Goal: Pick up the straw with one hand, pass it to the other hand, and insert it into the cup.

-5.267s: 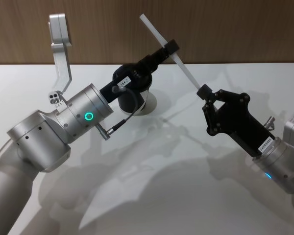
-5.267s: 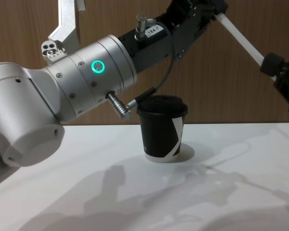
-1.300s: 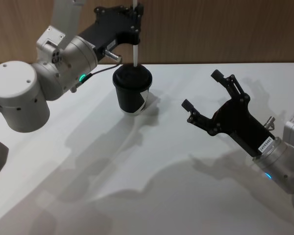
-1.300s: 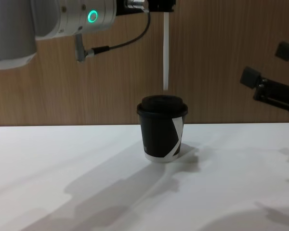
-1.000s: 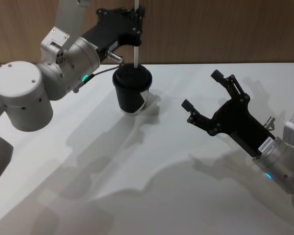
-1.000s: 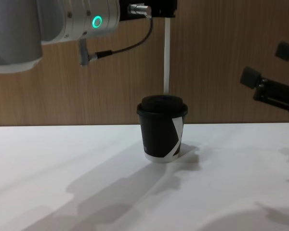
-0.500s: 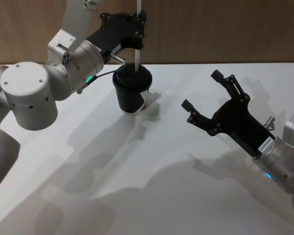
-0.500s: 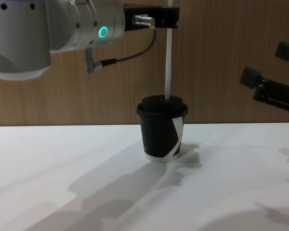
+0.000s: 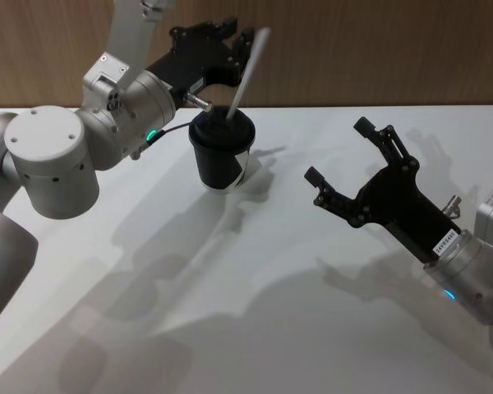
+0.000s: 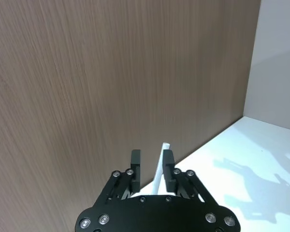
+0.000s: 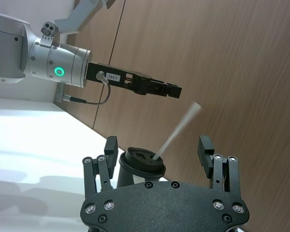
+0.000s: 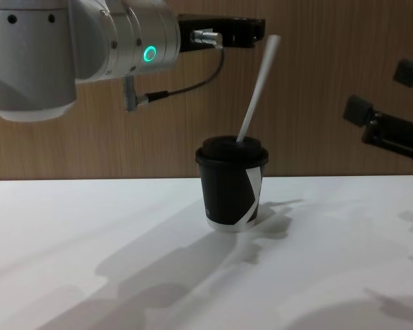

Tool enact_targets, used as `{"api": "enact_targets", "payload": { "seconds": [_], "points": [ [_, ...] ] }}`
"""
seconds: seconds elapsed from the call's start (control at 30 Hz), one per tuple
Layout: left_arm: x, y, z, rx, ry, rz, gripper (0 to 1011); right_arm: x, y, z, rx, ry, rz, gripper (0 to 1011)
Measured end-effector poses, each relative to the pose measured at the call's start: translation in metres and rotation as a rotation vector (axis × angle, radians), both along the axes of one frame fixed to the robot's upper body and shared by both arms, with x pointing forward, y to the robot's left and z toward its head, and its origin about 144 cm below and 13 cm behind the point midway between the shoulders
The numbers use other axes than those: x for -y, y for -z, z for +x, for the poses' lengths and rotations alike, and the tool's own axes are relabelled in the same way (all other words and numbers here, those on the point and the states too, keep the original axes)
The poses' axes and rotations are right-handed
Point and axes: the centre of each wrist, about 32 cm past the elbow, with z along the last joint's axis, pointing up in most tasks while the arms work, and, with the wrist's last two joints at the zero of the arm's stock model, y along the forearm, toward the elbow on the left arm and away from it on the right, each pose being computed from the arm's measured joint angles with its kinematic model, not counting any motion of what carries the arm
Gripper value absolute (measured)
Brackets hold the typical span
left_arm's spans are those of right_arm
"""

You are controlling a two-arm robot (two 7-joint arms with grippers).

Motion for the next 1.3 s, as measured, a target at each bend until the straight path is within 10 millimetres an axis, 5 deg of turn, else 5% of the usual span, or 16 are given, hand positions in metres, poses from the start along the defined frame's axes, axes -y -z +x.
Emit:
{"api": "enact_targets", "payload": {
  "seconds": [0.83, 1.3],
  "points": [
    [-0.007, 0.009, -0.004, 0.009, 0.039, -0.003, 1002, -0.005, -0.006, 0.001, -0.024, 0.002, 0.032, 1001],
    [-0.026, 0.019, -0.014, 0.005, 0.06, 0.034, 1003, -0.017, -0.018, 0.002, -0.08, 0.016, 0.112, 1001]
  ]
}}
